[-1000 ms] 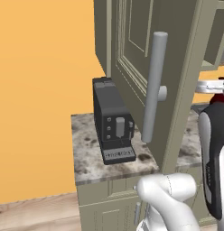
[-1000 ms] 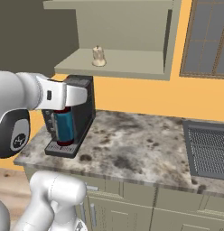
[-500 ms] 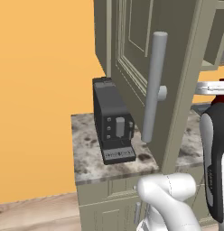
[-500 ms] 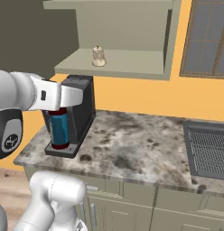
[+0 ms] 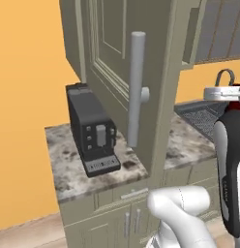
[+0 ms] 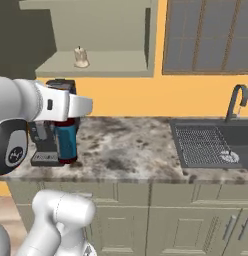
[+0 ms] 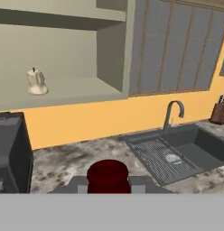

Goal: Get the candle and the beer from the cabinet and move them to the dining counter.

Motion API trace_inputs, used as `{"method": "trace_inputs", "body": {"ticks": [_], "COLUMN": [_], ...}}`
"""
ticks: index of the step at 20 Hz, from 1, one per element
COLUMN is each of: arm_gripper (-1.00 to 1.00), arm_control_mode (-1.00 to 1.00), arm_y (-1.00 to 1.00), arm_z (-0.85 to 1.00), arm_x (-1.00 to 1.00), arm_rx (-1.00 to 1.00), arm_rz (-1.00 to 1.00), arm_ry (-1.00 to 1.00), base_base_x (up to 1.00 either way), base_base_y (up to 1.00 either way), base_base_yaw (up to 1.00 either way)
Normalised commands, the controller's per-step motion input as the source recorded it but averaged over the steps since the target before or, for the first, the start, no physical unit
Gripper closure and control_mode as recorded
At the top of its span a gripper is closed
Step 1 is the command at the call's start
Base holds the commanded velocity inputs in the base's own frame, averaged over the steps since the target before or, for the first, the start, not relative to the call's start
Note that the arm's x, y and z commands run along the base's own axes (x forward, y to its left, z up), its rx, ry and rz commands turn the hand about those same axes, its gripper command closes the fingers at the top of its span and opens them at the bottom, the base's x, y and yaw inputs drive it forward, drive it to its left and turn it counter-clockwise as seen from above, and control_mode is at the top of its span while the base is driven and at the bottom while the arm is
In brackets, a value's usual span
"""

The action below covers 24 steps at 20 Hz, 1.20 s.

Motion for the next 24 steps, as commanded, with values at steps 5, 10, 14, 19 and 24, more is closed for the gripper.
{"method": "trace_inputs", "body": {"ticks": [5, 10, 14, 19, 24], "arm_gripper": [1.00, 1.00, 1.00, 1.00, 1.00], "arm_control_mode": [1.00, 1.00, 1.00, 1.00, 1.00], "arm_y": [0.00, 0.00, 0.00, 0.00, 0.00], "arm_z": [0.00, 0.00, 0.00, 0.00, 0.00], "arm_x": [0.00, 0.00, 0.00, 0.00, 0.00], "arm_rx": [0.00, 0.00, 0.00, 0.00, 0.00], "arm_rz": [0.00, 0.00, 0.00, 0.00, 0.00], "arm_ry": [0.00, 0.00, 0.00, 0.00, 0.00], "base_base_x": [0.03, 0.03, 0.00, 0.08, 0.22], "base_base_y": [-0.60, -0.55, -0.45, -0.36, -0.20], "base_base_yaw": [-0.68, -0.79, -0.82, -0.80, -0.78]}}
